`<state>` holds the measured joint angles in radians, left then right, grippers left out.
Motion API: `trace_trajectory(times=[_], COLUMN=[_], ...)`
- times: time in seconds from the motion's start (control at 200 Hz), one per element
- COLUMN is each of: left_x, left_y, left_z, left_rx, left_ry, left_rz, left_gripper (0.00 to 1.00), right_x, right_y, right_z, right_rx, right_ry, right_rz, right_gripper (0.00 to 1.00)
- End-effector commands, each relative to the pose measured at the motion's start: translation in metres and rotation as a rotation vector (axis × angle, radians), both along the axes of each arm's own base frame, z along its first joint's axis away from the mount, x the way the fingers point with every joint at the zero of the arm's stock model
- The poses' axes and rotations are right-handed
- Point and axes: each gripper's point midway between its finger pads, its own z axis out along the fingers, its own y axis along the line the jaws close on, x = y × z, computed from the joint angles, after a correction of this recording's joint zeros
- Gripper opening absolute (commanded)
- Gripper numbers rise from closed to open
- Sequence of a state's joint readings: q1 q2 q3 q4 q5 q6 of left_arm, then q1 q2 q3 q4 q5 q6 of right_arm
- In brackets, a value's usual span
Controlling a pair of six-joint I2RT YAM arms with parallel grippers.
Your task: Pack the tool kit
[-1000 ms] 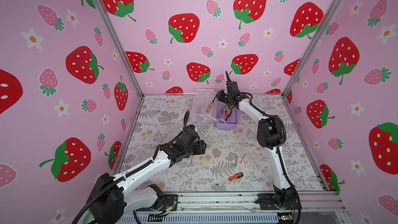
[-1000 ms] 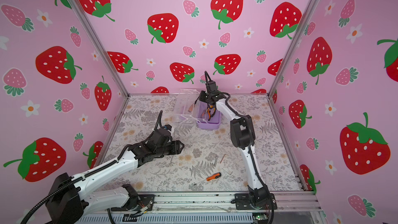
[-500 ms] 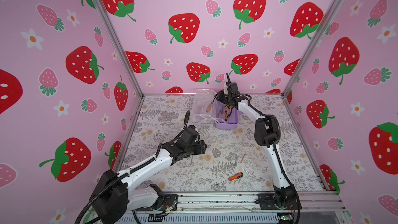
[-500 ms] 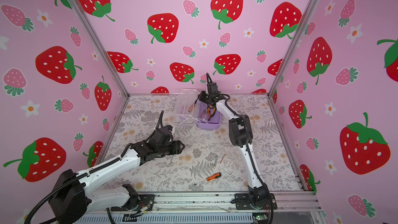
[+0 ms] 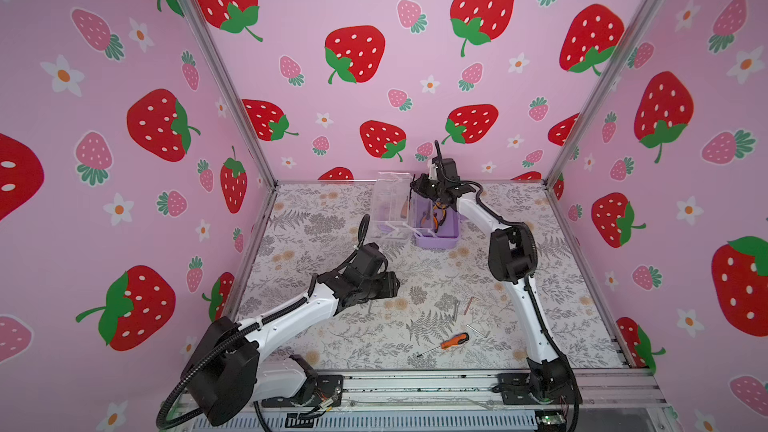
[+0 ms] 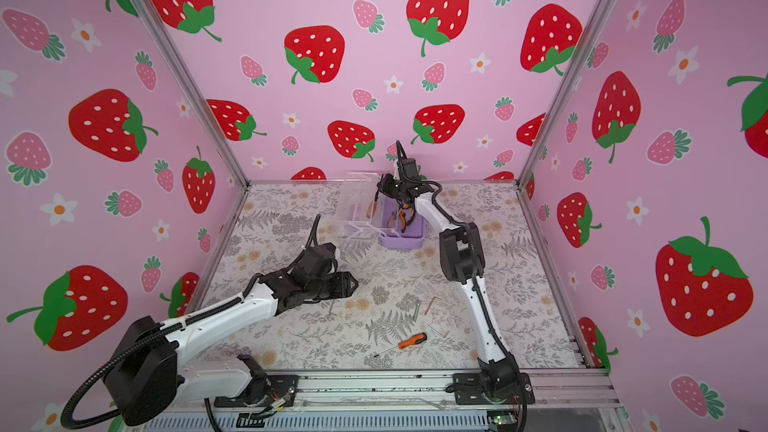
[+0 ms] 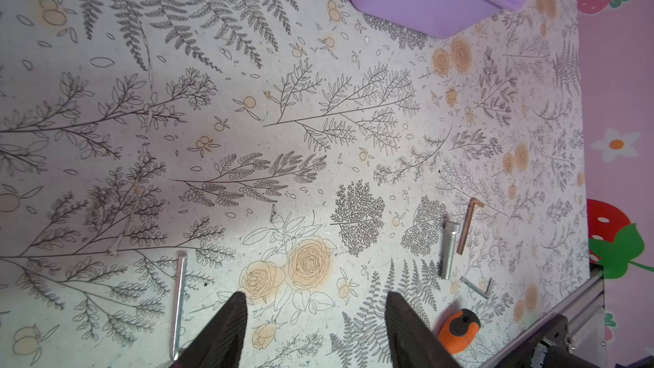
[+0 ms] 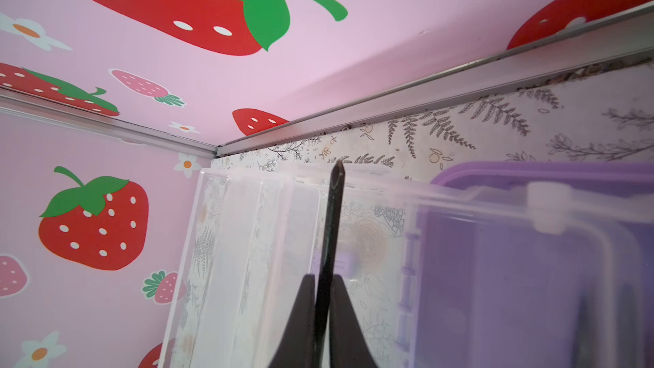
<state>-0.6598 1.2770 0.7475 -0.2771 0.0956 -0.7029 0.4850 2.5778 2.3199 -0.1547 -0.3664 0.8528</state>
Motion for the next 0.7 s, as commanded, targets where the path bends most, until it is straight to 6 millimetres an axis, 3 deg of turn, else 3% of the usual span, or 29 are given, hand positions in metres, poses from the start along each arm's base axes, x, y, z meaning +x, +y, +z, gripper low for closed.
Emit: trace_trajectory(times=[0.0,0.555,0.695], left_x=[0.001,-0.003,-0.003], left_y=[-0.001,0.001,0.001], left_z=[0.002,-0.001,-0.001], left_rx=[-0.019,-0.034,-0.038], left_ry=[-0.001,0.017,0.019], left_rz=[0.008,0.022,0.024], left_gripper=[0.65,0.65,0.65], right_x=[-0.012,-0.054,-0.058], right_y=[0.003,0.009,0.008], right_z=[-0.01,-0.02,-0.024], right_rx=[-0.028,0.067,0.059], right_ry=[0.021,0.159,0.166], right_rz=[0.044,0.143,0.147], right_gripper=[0.05,0.02,0.1])
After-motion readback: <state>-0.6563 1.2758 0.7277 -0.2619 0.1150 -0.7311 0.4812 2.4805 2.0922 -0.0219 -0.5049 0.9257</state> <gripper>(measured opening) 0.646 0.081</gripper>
